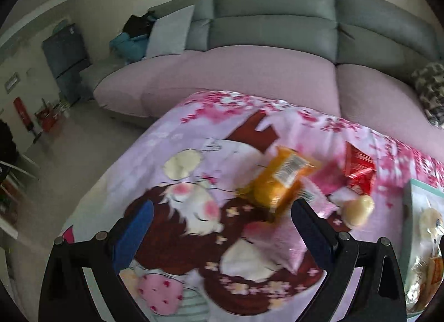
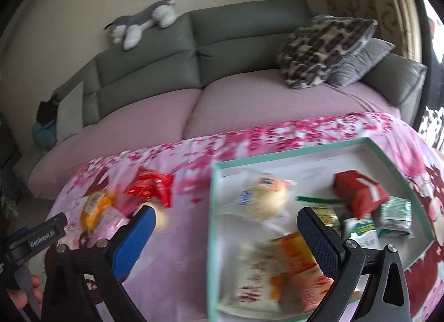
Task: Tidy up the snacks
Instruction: 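Move both open tools back over the remaining snacks, then lower the right tool around the pudding cup while the left tool approaches the pink bread pack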
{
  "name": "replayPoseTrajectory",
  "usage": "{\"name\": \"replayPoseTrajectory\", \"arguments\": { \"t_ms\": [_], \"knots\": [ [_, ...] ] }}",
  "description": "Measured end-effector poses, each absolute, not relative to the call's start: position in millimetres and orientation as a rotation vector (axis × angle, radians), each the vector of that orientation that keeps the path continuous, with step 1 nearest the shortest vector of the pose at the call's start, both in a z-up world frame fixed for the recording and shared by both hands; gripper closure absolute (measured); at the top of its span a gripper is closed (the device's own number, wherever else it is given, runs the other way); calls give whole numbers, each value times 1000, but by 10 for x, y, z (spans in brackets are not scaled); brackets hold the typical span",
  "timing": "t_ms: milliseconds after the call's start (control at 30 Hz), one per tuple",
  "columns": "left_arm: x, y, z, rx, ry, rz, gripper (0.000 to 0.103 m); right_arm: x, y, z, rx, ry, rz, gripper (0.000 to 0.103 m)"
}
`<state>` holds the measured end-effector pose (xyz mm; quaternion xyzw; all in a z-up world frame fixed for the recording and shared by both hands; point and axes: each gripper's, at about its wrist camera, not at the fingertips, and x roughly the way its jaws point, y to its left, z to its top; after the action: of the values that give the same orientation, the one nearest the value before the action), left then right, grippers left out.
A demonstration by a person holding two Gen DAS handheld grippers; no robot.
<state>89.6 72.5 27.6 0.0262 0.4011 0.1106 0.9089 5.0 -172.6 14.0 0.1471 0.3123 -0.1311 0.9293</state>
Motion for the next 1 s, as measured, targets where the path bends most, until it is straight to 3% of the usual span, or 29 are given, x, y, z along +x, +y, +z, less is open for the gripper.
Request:
{"name": "replayPoseTrajectory", "arguments": {
  "t_ms": [600, 1000],
  "knots": [
    [908, 1450, 245, -28, 837, 323, 3, 377, -1002, -62, 255, 713, -136, 0],
    [1018, 1220, 89, -23, 878, 171, 3, 512, -875, -253, 242, 776, -108, 0]
  ]
}}
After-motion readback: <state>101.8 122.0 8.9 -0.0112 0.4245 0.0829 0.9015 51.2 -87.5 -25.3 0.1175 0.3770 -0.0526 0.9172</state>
